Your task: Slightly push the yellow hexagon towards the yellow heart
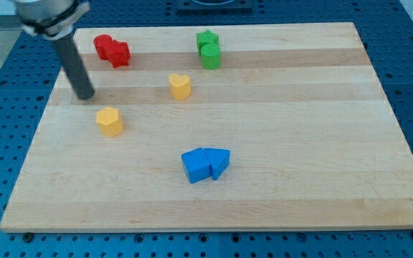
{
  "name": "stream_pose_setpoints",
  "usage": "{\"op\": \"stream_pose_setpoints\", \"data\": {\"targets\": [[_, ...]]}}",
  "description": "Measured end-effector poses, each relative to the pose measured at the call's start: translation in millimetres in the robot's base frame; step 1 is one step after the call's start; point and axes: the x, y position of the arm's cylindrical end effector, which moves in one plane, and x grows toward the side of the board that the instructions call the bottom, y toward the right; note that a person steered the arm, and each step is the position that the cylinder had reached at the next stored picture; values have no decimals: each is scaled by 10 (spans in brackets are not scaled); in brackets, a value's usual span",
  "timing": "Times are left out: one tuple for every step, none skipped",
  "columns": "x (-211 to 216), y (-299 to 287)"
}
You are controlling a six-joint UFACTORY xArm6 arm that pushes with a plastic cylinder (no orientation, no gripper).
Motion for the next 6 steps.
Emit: {"op": "stream_pose_setpoints", "data": {"targets": [[657, -31], [870, 98], [586, 351], [295, 571], [277, 616], [285, 616]]}}
